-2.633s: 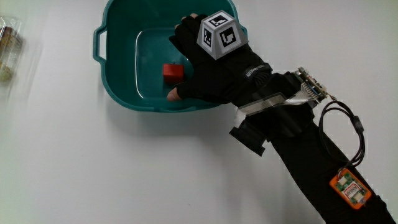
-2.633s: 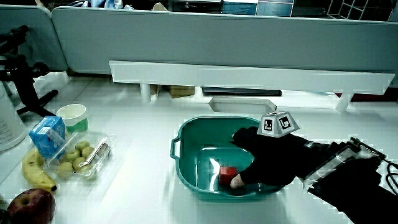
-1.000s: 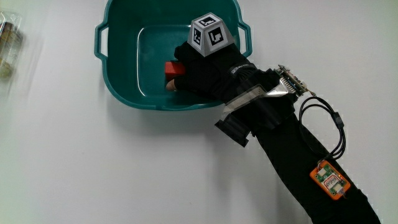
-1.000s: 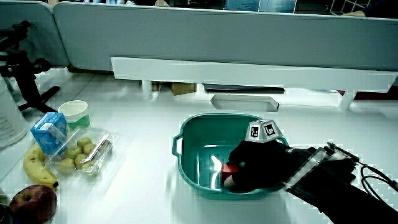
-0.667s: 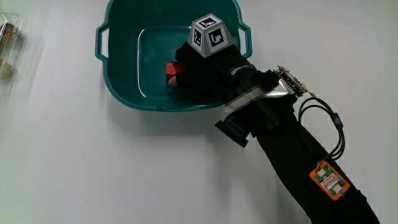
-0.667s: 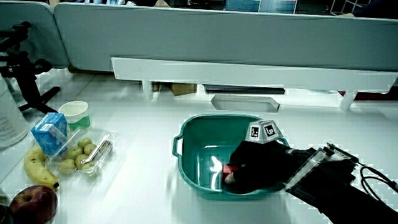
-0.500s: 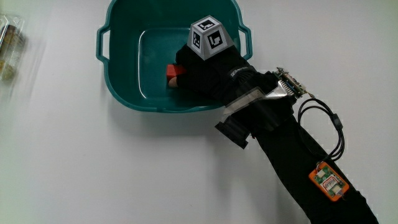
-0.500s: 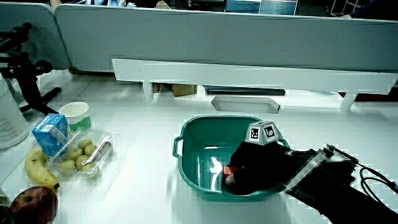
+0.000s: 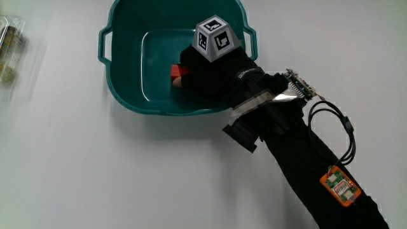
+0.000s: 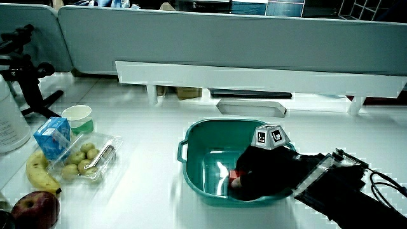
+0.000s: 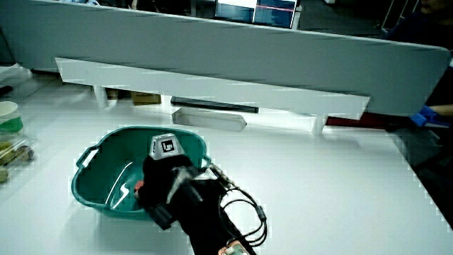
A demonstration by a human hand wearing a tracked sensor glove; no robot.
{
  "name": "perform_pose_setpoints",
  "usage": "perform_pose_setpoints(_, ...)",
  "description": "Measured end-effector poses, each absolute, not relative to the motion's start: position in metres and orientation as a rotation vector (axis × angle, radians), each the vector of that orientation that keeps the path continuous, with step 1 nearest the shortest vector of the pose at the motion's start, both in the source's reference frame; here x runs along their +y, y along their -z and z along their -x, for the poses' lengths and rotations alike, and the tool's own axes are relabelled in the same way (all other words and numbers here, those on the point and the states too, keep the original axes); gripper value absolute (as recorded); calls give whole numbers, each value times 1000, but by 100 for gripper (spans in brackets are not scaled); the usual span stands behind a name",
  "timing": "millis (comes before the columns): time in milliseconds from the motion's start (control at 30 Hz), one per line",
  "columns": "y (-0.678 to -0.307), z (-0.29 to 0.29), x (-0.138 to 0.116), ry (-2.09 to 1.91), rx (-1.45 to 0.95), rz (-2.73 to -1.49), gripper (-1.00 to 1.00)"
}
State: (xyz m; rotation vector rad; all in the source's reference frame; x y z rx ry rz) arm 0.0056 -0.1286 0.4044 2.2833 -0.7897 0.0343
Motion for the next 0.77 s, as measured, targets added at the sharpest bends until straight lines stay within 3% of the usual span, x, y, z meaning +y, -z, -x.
perform_pose_setpoints(433, -360, -14, -119, -24, -856, -2319, -100)
perform_pose_setpoints(767, -323, -33, -96, 13, -928, -2412, -100)
